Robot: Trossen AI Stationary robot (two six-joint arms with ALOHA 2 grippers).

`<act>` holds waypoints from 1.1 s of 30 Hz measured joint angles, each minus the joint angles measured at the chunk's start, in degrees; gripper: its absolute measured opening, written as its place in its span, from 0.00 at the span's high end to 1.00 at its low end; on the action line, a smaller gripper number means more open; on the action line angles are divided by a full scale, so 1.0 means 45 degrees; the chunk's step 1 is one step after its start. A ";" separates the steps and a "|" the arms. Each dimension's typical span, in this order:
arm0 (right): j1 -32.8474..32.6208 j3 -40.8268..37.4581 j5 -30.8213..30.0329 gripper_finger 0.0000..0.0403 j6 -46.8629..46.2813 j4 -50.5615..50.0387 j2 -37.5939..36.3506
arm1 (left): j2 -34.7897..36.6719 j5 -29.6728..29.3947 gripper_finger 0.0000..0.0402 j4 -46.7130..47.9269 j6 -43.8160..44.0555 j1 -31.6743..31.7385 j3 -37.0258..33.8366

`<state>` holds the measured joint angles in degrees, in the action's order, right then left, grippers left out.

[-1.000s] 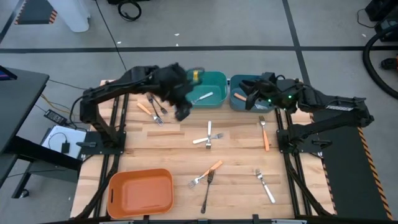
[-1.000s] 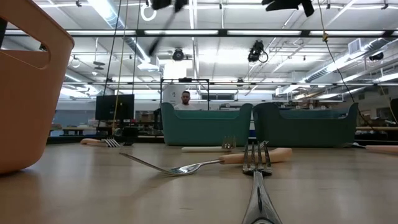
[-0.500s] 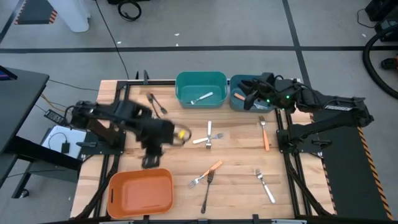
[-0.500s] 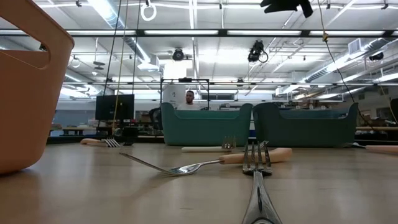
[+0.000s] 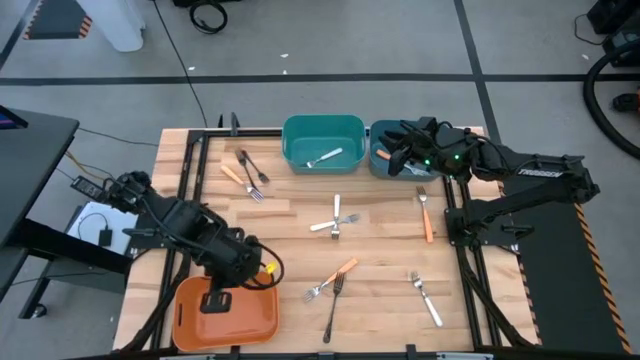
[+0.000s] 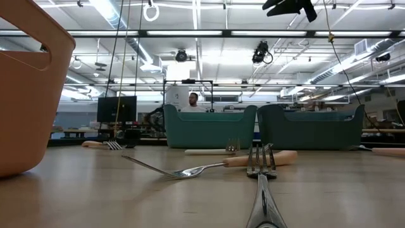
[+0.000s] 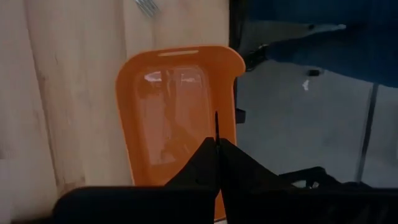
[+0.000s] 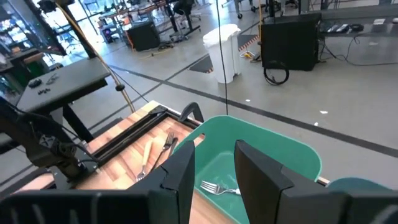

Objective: Sort silverware by color (type)
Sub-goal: Put the black fork into the orange bin

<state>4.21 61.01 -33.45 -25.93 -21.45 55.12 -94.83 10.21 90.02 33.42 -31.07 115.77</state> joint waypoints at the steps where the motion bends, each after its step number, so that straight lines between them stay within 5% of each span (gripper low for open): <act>1: 0.0000 0.0000 0.0004 0.71 -0.0001 -0.0001 -0.0001 | -0.0057 -0.0060 0.97 -0.0009 0.0037 -0.0096 -0.0003; 20: 0.0093 0.0000 0.0023 0.71 0.3149 0.0001 -0.0124 | -0.2697 0.0043 0.97 0.0000 0.2047 0.0496 0.0000; 33: 0.0092 0.0000 0.0169 0.71 0.5140 -0.0006 -0.1827 | -0.4372 0.0557 0.97 0.0004 0.3377 0.0310 -0.0005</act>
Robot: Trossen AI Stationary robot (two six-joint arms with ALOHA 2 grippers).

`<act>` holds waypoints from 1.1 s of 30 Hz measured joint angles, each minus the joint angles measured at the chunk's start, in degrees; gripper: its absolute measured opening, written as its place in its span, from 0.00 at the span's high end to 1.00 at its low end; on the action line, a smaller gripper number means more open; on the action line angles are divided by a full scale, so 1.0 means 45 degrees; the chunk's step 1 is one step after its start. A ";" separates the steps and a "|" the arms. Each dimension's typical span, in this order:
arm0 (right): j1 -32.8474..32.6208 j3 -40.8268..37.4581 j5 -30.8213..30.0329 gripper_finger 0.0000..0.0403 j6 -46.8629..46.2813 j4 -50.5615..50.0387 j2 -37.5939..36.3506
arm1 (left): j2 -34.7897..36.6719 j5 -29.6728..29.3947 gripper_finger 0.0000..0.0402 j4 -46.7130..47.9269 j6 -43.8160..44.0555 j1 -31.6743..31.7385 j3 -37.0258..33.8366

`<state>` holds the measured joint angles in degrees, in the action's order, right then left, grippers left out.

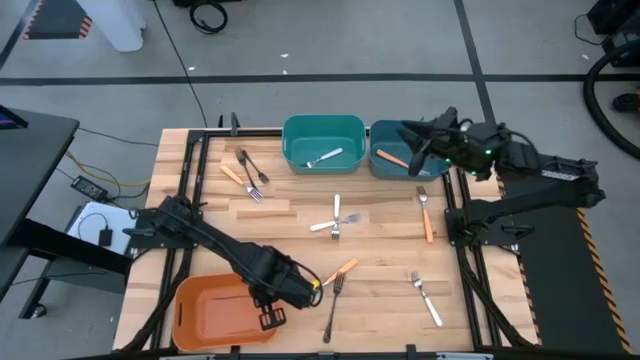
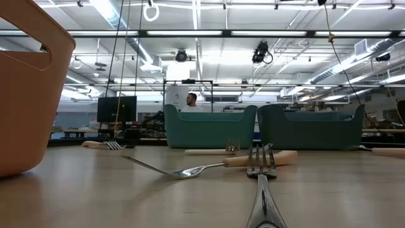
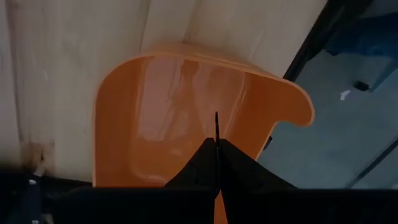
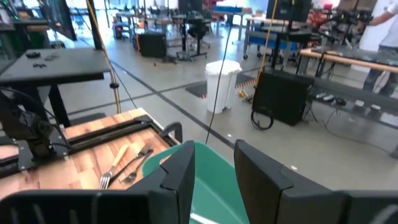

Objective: Sort silverware by color (type)
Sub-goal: Put the black fork into the orange bin

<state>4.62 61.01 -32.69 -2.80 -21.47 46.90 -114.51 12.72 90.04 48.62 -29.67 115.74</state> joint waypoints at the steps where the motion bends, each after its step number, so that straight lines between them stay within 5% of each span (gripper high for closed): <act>1: 0.0000 0.0000 0.0062 0.71 0.0046 -0.0002 -0.0142 | -0.0007 0.0002 0.97 -0.0001 0.0095 -0.0042 -0.0006; 18: 0.0000 0.0000 0.0291 0.71 0.0386 -0.0128 -0.1107 | 0.0050 0.0769 0.97 -0.0736 0.0216 -0.0463 -0.4001; 26: 0.0000 0.0000 0.0291 0.71 0.0386 -0.0568 -0.1093 | 0.0055 0.0819 0.96 -0.1300 0.0053 -0.0407 -0.4250; 33: 0.0000 0.0000 0.0296 0.71 0.0386 -0.0571 -0.1093 | 0.0055 0.1256 0.84 -0.1677 0.0173 -0.0279 -0.4250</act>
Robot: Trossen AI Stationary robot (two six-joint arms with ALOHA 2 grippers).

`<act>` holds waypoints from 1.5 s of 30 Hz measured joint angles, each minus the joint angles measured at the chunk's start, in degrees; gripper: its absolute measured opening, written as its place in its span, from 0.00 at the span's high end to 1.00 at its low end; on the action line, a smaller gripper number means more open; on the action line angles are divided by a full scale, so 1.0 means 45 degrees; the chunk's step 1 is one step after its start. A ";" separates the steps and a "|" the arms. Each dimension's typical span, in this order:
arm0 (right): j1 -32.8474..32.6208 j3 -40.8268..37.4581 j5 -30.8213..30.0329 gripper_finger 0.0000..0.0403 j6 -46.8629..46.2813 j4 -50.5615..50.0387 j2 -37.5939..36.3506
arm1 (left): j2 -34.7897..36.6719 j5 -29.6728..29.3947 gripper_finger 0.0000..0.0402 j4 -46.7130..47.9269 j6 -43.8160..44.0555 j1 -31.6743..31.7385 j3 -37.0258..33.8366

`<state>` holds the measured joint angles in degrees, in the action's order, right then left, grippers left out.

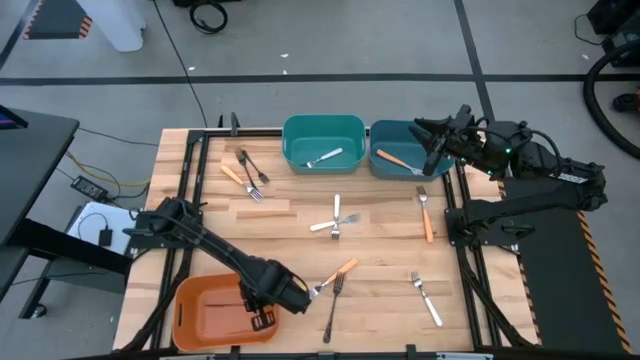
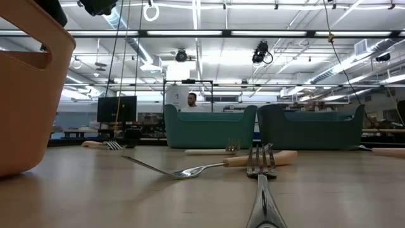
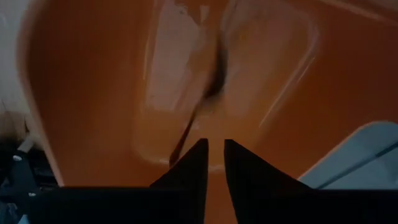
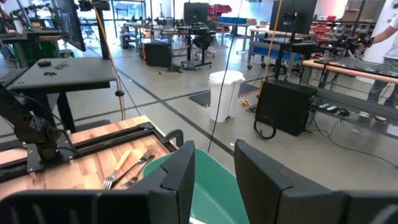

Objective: Sort silverware by color (type)
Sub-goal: Put the black fork into the orange bin, then put the orange fork into the blue bin

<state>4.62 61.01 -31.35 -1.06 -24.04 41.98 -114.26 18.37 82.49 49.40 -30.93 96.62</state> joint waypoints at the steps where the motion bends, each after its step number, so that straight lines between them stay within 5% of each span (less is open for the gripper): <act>1: 0.0000 0.0000 0.0000 0.71 0.0000 -0.0002 0.0000 | 0.0000 0.0000 0.82 -0.0004 0.0078 0.0033 0.0000; 11: 0.0002 0.0000 0.0267 0.71 0.0050 -0.0392 -0.0005 | 0.0169 -0.0552 0.77 0.0317 0.1704 0.0212 0.1038; 22: 0.0005 -0.0001 0.2100 0.71 -0.0049 -0.1480 0.0356 | 0.1929 -0.5192 0.77 0.1291 0.2844 0.1124 0.4082; 28: 0.0005 -0.0005 0.2918 0.71 0.0167 -0.1497 0.1439 | 0.3039 -0.7606 0.77 0.1456 0.1110 0.2491 0.4182; 36: 0.0107 -0.0005 0.3027 0.71 0.0757 -0.1439 0.3537 | 0.3677 -0.8999 0.77 0.1563 -0.2603 0.5144 0.4187; 45: 0.1135 -0.0010 0.1613 0.71 -0.4372 -0.3939 0.5025 | 0.3653 -0.9150 0.77 0.0822 -0.6225 0.8228 0.4182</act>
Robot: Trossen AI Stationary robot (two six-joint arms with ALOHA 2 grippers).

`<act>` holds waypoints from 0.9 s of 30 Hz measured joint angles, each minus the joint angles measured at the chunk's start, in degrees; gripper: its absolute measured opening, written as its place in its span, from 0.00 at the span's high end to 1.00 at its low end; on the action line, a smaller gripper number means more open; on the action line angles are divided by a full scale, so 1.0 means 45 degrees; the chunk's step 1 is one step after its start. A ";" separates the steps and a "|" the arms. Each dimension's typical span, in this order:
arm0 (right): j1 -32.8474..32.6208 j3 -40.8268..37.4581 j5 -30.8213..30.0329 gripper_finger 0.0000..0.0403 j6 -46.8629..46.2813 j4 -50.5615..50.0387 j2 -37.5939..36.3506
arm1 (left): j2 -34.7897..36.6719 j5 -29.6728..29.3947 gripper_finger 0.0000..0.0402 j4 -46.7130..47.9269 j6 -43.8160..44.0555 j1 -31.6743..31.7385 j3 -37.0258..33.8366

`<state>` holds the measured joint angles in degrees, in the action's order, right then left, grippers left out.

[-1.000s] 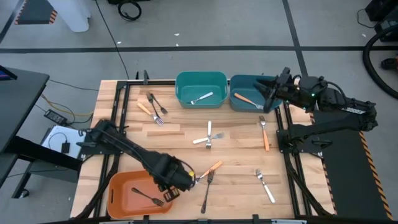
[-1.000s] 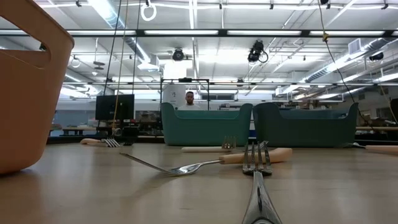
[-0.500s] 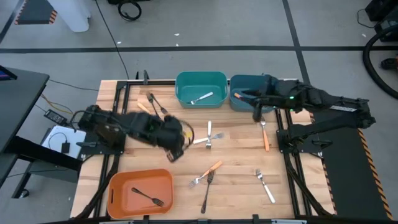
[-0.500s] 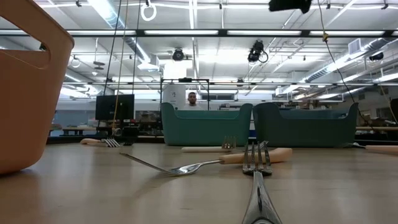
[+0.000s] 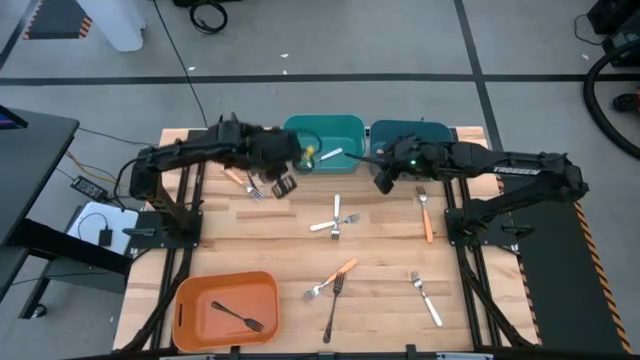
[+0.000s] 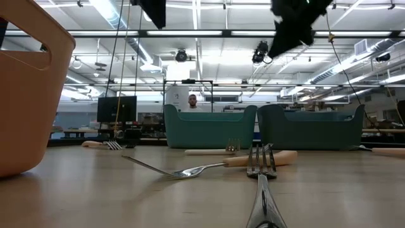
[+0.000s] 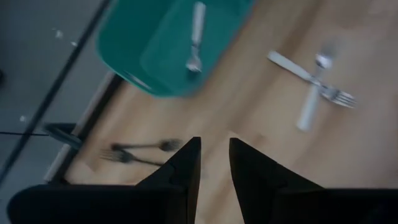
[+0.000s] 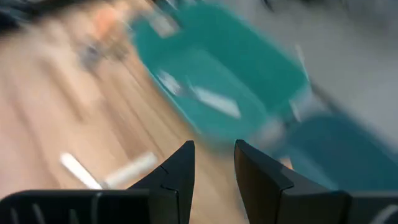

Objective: Sort silverware by color (type)
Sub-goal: Put the orange fork into the blue bin

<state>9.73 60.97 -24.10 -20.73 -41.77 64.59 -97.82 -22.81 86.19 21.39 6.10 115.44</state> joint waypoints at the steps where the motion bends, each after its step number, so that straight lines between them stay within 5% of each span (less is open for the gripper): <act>1: 0.0156 0.0000 0.0040 0.71 -0.0770 -0.0844 0.0020 | 0.0000 -0.0073 0.77 -0.0183 -0.0560 0.0326 0.0000; 10: 0.0718 -0.0222 0.0238 0.71 -0.6268 -0.6594 -0.0089 | 0.0000 0.0153 0.77 -0.1335 -0.4241 0.2956 0.0000; 22: -0.0783 -0.2571 0.3245 0.71 -1.0647 -0.6668 -0.0375 | 0.0624 0.4667 0.77 -0.1279 -0.6194 0.5609 -0.0019; 27: -0.1262 -0.3401 0.3719 0.71 -1.1523 -0.6643 -0.0381 | 0.0743 0.4915 0.77 -0.1269 -0.6501 0.6018 -0.0035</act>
<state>4.05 45.67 -7.36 -72.59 -71.66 62.87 -94.48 -0.69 80.48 -7.86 33.18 115.28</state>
